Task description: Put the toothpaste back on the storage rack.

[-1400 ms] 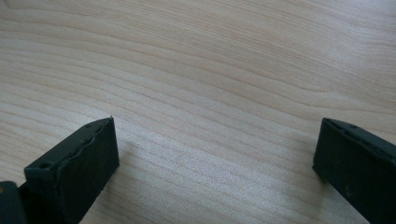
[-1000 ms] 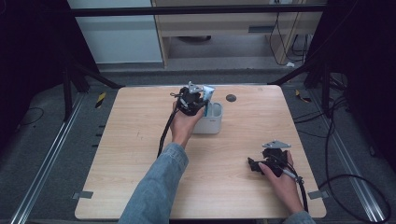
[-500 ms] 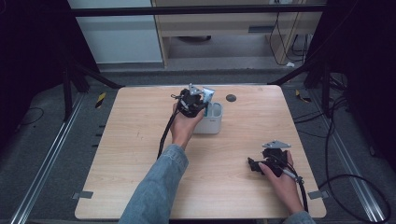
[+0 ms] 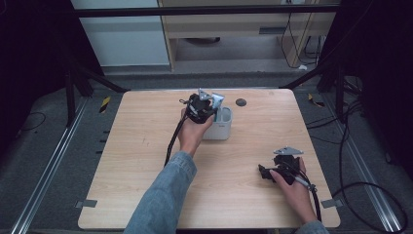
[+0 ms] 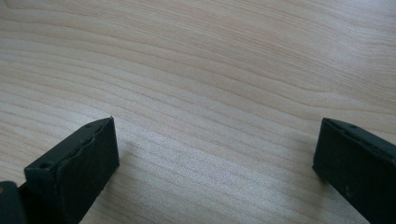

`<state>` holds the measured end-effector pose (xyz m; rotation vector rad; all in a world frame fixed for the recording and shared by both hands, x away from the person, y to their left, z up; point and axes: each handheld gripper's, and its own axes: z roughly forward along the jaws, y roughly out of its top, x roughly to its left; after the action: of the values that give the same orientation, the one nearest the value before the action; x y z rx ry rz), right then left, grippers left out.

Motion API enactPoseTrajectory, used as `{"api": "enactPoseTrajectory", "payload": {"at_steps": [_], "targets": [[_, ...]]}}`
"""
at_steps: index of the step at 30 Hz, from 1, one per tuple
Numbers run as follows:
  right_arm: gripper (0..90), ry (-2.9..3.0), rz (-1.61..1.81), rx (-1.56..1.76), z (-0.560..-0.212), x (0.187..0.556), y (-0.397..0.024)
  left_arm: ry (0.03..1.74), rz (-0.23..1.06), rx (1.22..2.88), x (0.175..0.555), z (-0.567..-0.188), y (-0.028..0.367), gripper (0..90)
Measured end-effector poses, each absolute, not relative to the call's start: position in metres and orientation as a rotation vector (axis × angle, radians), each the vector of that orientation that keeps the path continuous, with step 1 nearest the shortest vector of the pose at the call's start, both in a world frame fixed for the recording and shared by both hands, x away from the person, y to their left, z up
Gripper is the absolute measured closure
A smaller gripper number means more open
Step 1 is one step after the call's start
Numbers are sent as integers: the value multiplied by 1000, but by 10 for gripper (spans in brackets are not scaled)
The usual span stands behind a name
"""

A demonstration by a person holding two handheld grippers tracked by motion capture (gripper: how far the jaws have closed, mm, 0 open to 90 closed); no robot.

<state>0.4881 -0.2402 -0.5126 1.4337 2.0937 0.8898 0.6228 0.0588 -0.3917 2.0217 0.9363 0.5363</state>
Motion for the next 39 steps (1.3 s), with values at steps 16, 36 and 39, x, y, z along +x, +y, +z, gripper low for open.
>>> {"api": "enactPoseTrajectory", "payload": {"at_steps": [16, 36, 39], "targets": [[4, 2094, 891, 1435, -513, 488, -240, 947, 527, 2058, 630, -390, 49, 775], [4, 2093, 891, 1434, -513, 488, -240, 951, 558, 2019, 622, -382, 49, 640], [4, 2094, 890, 1433, -513, 488, -240, 939, 583, 2017, 619, -380, 49, 608]]}}
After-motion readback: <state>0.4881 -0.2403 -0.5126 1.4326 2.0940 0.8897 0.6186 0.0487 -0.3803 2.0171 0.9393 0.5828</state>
